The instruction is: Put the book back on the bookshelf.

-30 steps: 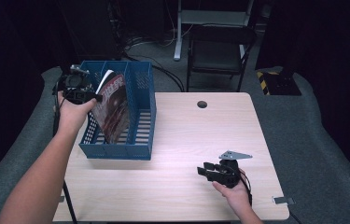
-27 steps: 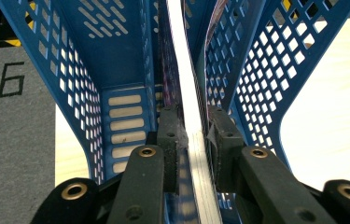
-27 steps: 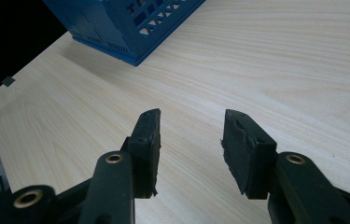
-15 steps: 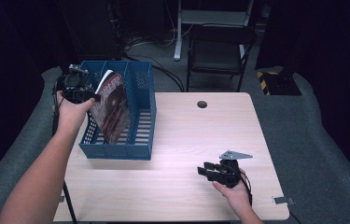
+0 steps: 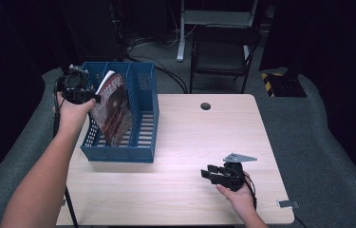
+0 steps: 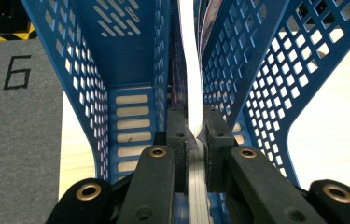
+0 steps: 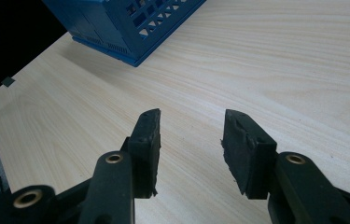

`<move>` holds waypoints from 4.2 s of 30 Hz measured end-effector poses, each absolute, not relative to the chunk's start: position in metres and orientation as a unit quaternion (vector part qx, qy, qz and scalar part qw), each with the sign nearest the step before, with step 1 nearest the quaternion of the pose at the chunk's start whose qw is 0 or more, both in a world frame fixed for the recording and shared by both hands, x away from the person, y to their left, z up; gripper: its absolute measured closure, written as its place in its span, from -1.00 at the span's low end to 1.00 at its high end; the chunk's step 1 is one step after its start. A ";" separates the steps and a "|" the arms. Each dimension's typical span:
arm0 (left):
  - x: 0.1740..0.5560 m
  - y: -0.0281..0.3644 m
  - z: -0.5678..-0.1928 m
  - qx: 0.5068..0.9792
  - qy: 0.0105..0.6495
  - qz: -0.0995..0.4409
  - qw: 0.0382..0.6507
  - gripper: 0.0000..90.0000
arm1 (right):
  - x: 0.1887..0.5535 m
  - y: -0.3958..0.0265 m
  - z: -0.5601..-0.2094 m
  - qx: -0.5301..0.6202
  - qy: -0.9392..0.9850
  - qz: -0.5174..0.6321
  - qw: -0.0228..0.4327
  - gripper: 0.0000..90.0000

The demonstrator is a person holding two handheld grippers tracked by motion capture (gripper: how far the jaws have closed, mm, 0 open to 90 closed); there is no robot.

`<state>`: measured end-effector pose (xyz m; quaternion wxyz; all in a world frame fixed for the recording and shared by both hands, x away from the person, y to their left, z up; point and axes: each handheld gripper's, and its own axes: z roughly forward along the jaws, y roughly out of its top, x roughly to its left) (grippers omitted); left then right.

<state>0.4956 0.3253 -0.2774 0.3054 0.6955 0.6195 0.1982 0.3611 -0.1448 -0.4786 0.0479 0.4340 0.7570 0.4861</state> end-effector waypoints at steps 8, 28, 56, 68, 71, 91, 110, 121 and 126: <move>0.496 0.323 -0.278 0.694 0.616 0.207 0.311 0.87 | 0.361 -0.146 -0.479 0.433 0.757 0.487 0.049 0.25; 0.505 0.322 -0.273 0.672 0.627 0.224 0.326 0.87 | 0.361 -0.146 -0.478 0.435 0.756 0.487 0.050 0.25; 0.525 0.314 -0.287 0.649 0.633 0.258 0.335 0.88 | 0.361 -0.152 -0.478 0.437 0.752 0.491 0.053 0.25; 0.526 0.313 -0.288 0.647 0.632 0.260 0.338 0.87 | 0.362 -0.151 -0.478 0.436 0.753 0.490 0.052 0.25; 0.525 0.313 -0.288 0.648 0.633 0.258 0.337 0.87 | 0.362 -0.150 -0.478 0.436 0.754 0.489 0.050 0.25; 0.526 0.316 -0.296 0.658 0.632 0.224 0.342 0.45 | 0.363 -0.149 -0.479 0.431 0.757 0.488 0.052 0.25; 0.514 0.321 -0.291 0.658 0.623 0.204 0.371 -0.02 | 0.365 -0.148 -0.482 0.438 0.755 0.486 0.044 0.24; 0.505 0.324 -0.286 0.666 0.610 0.198 0.381 -0.14 | 0.363 -0.151 -0.484 0.443 0.754 0.483 0.041 0.23; 0.499 0.325 -0.286 0.675 0.603 0.192 0.379 -0.18 | 0.362 -0.152 -0.484 0.449 0.751 0.482 0.041 0.22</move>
